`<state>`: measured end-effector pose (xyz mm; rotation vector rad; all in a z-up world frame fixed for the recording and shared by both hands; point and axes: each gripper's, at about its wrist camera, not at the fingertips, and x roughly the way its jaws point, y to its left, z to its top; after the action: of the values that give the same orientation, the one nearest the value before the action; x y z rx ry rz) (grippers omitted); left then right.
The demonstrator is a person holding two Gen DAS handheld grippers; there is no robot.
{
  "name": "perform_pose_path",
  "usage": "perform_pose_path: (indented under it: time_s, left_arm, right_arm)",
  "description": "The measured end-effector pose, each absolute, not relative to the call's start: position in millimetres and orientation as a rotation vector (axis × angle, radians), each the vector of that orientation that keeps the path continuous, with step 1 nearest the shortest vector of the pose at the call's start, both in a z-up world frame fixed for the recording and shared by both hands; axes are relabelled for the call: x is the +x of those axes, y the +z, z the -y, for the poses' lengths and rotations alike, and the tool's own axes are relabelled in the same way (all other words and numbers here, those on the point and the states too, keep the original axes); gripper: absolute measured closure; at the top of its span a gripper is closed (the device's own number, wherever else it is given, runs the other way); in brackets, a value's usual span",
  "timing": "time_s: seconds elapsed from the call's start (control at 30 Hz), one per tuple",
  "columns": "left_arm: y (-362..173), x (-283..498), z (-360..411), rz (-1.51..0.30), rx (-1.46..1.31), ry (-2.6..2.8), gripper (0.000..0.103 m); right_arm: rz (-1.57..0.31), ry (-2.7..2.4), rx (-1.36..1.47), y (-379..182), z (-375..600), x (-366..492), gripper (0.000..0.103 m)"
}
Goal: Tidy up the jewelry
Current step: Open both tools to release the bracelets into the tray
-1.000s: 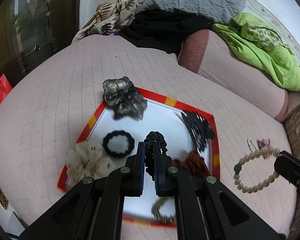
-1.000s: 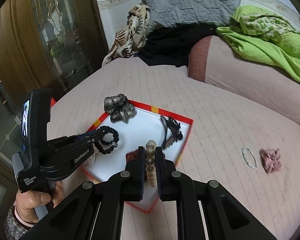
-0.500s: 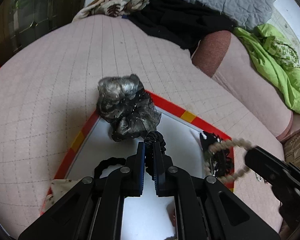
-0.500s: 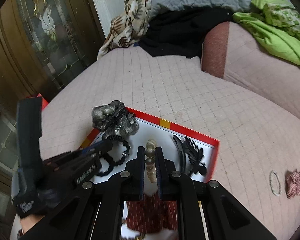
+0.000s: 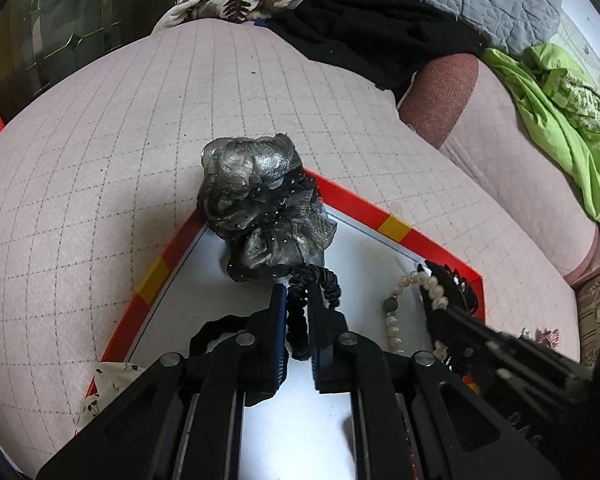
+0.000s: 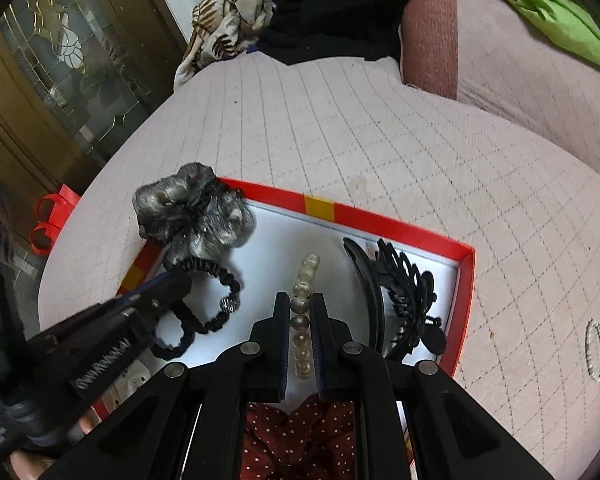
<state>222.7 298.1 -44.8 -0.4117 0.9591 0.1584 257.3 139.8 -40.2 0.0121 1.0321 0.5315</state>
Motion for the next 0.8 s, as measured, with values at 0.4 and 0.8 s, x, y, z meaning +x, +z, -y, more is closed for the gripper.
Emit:
perform_pose_path:
  time_s: [0.4,0.8]
  left_arm:
    - [-21.4,205.2,-308.6,-0.872,-0.411,0.195,0.065]
    - [-15.3,198.2,-293.4,-0.858,-0.287,0.232,0.065]
  right_arm:
    - [-1.053,0.601,0.018,-43.6,-151.9,238.2,0.088]
    - [-1.029,0.573,0.014,-28.5,-126.5,211.2,0.069]
